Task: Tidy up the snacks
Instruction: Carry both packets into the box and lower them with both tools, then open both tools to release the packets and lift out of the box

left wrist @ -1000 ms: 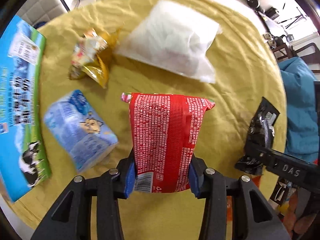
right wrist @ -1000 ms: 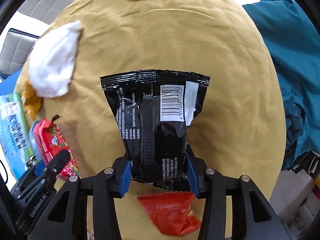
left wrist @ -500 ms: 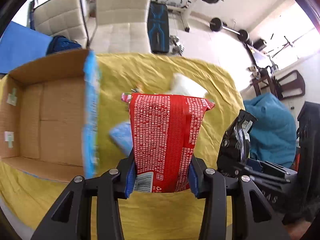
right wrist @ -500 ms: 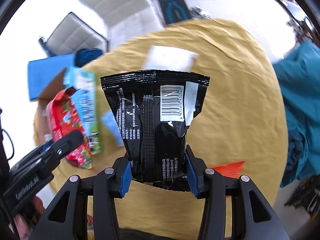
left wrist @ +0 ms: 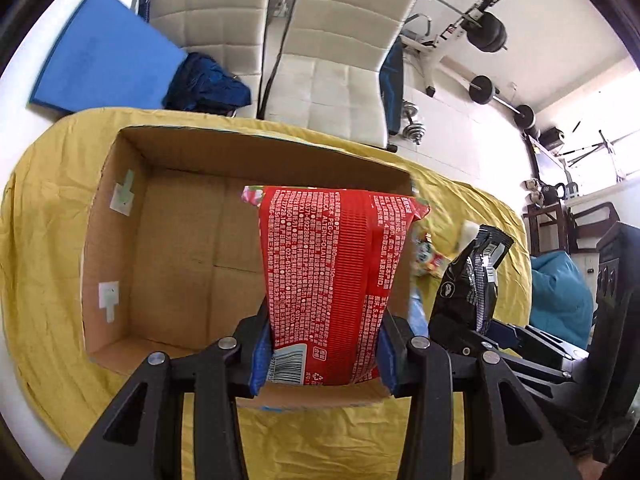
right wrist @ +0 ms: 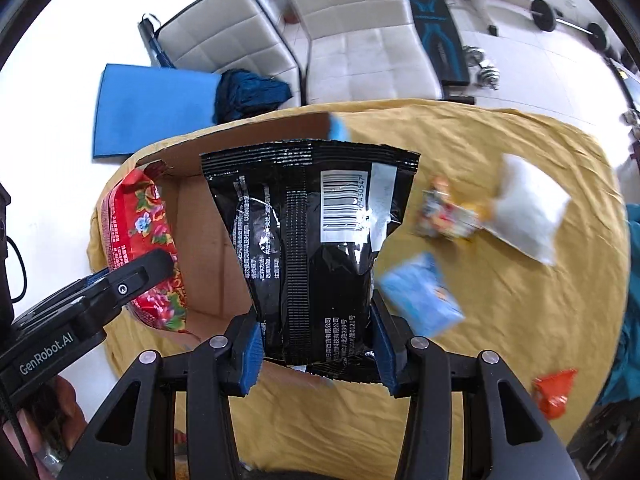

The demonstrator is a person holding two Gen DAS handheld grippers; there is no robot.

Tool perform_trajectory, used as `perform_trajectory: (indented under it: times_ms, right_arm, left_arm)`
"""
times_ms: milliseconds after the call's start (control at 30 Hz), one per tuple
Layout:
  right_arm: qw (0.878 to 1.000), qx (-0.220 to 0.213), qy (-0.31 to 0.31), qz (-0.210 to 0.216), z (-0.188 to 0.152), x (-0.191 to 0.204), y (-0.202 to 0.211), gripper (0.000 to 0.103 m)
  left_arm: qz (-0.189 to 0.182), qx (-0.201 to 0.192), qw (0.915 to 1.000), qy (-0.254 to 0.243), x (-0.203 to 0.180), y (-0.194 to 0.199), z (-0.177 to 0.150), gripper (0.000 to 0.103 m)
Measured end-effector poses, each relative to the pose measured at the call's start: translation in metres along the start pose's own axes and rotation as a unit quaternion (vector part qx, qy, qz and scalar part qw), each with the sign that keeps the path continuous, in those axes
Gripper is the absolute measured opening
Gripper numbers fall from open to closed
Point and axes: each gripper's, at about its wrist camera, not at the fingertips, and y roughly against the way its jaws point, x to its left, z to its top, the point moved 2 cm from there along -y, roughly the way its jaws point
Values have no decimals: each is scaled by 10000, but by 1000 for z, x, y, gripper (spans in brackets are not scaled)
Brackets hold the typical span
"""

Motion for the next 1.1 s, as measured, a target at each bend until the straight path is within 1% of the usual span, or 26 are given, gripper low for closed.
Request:
perform_trajectory:
  times_ms: [133,233,367,500,600,700,800,900,967,1000,1100]
  right_arm:
    - [9996,260,-70,2,26,32,-47,49]
    - [9989,450,-141,-38,47,45,-89,49]
    - [9968,748,-260,-100,66,44,-134,49]
    - [9949,929,-319,-209,78,37,-165,49]
    - [9940,1015,-293,-267,82,39,-180,49]
    - [9938,1008,-235,-410,86,41,-189,49]
    - [9930,1062,-379,-342,88,38,-196,50]
    - [9926,1085,-369,-391,89,36,-200,50]
    - [9908,1225,-382,-420,88,37,-202,51]
    - [9898,1291,-390,-456,88,36,-203,51]
    - [9891,1340,-384,-471,91,38,-203,55]
  left_arm:
    - [-74,298,9992,253,40,-28,26,40]
    - [-193,580,9975,365,63,-56,42,40]
    - [-481,1127,9914,457,79,-103,58,40]
    - [-486,1427,9877,412,85,-136,67,40]
    - [-595,1600,9846,384,81,-152,68,40]
    - [-710,1717,9822,285,73,-161,69,40]
    - [-700,1714,9825,191,69,-165,71,40]
    - [-689,1720,9826,109,68,-165,74,41]
    - [-636,1813,9813,116,68,-167,73,41]
    - [-607,1823,9813,99,68,-167,73,45]
    - [-592,1819,9814,140,69,-164,72,46]
